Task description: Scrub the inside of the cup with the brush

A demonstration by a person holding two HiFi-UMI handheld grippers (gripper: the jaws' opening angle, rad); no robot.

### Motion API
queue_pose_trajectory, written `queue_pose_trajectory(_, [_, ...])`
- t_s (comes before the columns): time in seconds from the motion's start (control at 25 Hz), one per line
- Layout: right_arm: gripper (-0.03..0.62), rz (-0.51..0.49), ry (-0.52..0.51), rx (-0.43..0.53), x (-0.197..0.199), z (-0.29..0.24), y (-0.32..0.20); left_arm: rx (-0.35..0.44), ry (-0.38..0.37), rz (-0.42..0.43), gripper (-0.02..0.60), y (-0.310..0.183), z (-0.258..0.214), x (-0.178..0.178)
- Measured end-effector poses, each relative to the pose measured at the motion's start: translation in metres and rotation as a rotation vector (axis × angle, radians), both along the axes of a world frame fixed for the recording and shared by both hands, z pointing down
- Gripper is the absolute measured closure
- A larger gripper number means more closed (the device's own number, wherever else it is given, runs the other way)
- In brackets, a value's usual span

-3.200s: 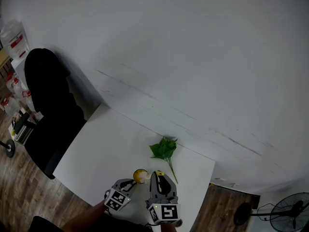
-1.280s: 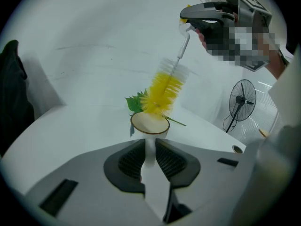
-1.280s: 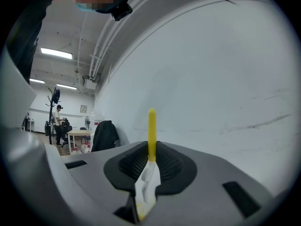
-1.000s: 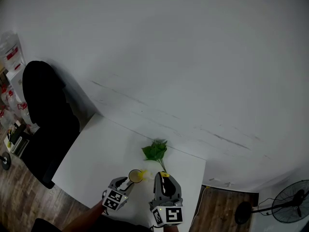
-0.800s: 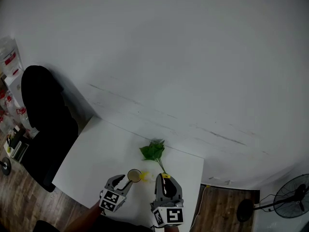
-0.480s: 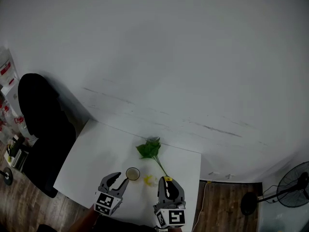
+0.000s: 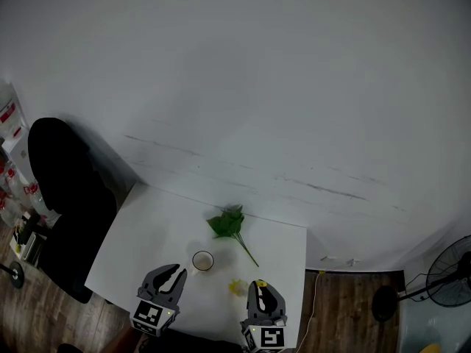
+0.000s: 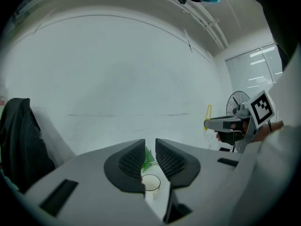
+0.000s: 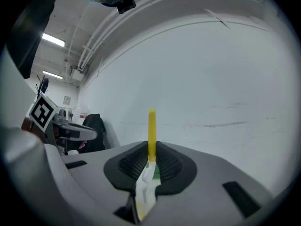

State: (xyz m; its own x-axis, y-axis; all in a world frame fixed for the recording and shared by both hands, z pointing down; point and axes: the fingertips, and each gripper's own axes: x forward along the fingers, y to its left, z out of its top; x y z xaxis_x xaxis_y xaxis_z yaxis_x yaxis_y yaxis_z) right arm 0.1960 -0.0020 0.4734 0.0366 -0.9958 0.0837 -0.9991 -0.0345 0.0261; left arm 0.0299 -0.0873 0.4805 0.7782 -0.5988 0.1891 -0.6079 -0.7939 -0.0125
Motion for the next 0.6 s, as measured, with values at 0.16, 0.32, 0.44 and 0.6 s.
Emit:
queue_pose_trajectory(0.16, [0.528,0.028,0.007,-0.039,0.004,0.018,0.010,0.002,-0.001,0.002,0.515,0.004,-0.001,-0.002])
queue_pose_trajectory(0.32, [0.528,0.073,-0.030,-0.011,0.004,0.025,0.019,-0.013,-0.009,0.003,0.534,0.008,0.009,-0.004])
queue_pose_trajectory(0.44, [0.528,0.106,-0.087,-0.035,0.007,0.040,0.031,-0.022,-0.022,0.005,0.541,0.011,0.014,-0.004])
queue_pose_trajectory(0.6, [0.528,0.107,-0.077,-0.050,0.008,0.045,0.036,-0.031,-0.021,0.018,0.541,0.017,0.015,-0.002])
